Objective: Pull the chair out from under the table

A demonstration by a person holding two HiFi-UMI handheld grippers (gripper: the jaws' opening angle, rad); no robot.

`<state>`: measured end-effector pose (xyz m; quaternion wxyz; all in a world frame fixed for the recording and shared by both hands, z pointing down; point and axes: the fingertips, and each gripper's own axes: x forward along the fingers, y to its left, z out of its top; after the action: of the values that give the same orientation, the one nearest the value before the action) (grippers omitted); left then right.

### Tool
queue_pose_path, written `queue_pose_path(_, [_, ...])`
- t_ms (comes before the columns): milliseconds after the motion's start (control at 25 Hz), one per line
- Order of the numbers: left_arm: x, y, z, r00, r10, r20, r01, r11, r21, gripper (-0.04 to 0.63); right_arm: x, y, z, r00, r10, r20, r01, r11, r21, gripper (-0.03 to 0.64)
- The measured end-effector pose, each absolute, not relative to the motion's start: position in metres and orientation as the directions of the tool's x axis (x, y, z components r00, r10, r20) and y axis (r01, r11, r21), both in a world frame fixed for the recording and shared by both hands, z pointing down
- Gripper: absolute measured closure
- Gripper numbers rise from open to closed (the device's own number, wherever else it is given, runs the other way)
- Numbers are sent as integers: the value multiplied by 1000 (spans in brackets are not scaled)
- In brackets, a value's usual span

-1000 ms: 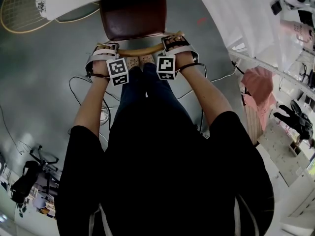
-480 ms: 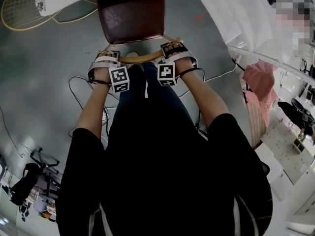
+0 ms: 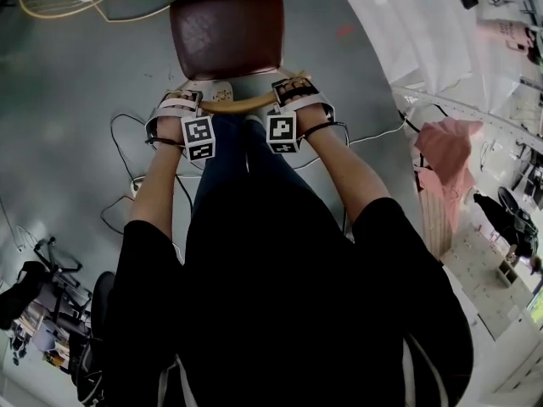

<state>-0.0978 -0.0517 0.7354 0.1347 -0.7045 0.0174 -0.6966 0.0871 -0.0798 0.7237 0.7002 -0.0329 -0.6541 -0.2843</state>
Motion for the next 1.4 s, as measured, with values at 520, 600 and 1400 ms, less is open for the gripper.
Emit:
queue_pose_path(520, [-93, 41, 729, 44, -164, 985, 144, -975, -169, 431, 91, 8, 720, -5, -322, 947, 448, 846, 290, 457])
queue_pose_path(600, [-90, 54, 727, 57, -165, 985, 146, -974, -172, 432, 94, 22, 719, 8, -316, 949, 439, 854, 280, 457])
queue_pose_path(1400, [-91, 172, 722, 116, -130, 985, 187, -971, -150, 431, 93, 148, 716, 46, -285, 957, 389, 888, 246, 457])
